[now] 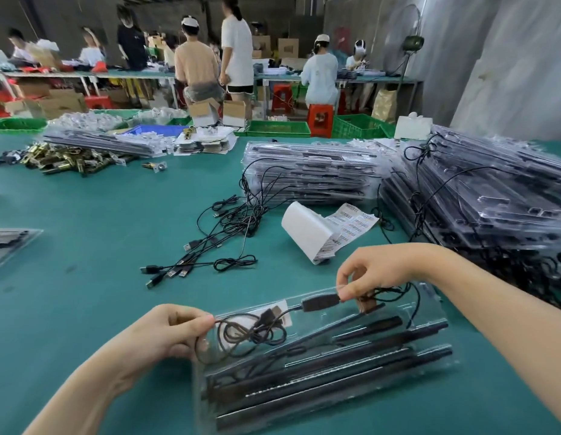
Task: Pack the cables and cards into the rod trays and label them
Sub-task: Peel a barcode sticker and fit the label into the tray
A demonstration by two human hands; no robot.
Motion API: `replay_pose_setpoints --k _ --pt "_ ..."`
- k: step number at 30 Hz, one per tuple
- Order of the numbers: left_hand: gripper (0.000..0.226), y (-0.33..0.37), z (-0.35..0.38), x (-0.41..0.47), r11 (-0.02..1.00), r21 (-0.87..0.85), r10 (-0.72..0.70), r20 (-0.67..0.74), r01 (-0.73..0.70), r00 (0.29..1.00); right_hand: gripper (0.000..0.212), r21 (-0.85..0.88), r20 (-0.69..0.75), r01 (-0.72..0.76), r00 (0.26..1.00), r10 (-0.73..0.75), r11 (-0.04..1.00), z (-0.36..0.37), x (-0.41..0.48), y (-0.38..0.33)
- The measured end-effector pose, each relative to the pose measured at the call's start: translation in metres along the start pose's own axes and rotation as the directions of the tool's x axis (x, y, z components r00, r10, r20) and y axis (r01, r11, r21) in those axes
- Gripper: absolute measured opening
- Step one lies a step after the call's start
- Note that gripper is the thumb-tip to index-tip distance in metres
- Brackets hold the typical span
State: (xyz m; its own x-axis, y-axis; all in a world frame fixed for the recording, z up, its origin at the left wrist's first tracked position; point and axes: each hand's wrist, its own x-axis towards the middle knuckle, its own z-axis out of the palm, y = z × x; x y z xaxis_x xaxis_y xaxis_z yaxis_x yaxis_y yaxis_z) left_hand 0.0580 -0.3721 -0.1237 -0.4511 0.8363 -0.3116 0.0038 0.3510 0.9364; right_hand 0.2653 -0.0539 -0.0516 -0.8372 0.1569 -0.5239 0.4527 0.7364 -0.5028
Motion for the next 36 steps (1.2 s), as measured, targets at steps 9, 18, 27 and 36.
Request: replay_pose_setpoints --k 9,18,27,36 --pt "0.037 -0.002 -0.002 -0.014 1.0 0.019 0.018 -0.139 -0.015 0.99 0.017 -0.092 -0.211 0.037 0.976 -0.055 0.995 0.004 0.018 -0.006" --pt "0.046 -0.008 0.004 -0.029 0.998 -0.061 0.024 -0.114 -0.031 0.993 0.012 -0.079 -0.27 0.036 0.961 -0.056 0.996 0.015 0.013 0.001" --pt "0.018 -0.008 0.016 -0.027 0.996 0.039 0.09 -0.191 -0.084 0.977 0.014 -0.072 -0.28 0.03 0.959 -0.049 0.997 0.018 0.011 0.005" --pt "0.017 -0.008 0.016 -0.025 0.995 0.027 0.097 -0.18 -0.094 0.979 0.012 -0.074 -0.271 0.03 0.961 -0.049 0.997 0.02 0.01 0.009"
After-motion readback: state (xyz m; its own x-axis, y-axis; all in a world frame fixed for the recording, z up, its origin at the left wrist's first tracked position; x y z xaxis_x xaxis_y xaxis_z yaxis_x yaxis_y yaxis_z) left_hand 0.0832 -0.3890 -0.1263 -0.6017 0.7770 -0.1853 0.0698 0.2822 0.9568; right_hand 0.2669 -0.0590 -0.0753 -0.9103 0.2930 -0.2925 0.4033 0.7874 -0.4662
